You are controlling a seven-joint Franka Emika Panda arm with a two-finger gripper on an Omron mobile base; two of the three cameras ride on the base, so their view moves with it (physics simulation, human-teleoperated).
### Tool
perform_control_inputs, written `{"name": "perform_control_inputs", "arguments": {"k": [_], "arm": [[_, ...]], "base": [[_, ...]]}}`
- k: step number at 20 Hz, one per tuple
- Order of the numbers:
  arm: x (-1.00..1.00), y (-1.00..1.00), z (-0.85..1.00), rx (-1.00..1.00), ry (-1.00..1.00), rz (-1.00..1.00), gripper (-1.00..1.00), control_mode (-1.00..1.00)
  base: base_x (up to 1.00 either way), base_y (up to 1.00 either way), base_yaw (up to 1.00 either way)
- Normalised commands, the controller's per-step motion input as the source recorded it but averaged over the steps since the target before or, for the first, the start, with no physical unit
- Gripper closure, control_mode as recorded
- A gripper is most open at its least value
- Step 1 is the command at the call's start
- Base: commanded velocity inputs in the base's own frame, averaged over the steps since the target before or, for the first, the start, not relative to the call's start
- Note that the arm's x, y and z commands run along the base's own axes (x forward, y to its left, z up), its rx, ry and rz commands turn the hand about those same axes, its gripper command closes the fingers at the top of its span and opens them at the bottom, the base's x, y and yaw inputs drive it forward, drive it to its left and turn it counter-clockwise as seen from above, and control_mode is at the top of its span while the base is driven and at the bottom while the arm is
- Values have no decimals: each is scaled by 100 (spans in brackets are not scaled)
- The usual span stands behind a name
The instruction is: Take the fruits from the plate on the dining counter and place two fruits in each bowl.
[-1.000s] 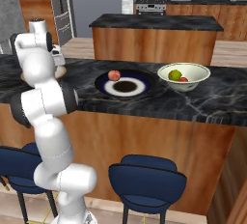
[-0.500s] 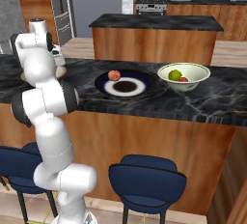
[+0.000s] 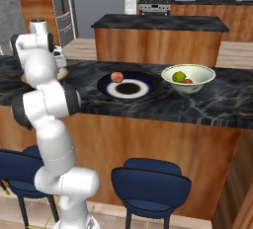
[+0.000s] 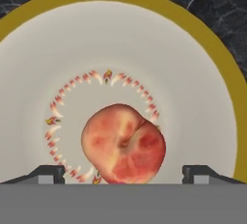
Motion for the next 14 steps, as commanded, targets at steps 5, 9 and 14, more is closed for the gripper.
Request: {"name": "perform_control_inputs", "arguments": {"k": [5,9,14], "arm": [[0,-22,24,0,0,0,-100,-100],[1,-91,43,0,2,-8,-100,-100],[19,-100,5,2,6,-20,-100,-100]], "base": [[0,0,0],[0,0,0],[0,0,0]]}}
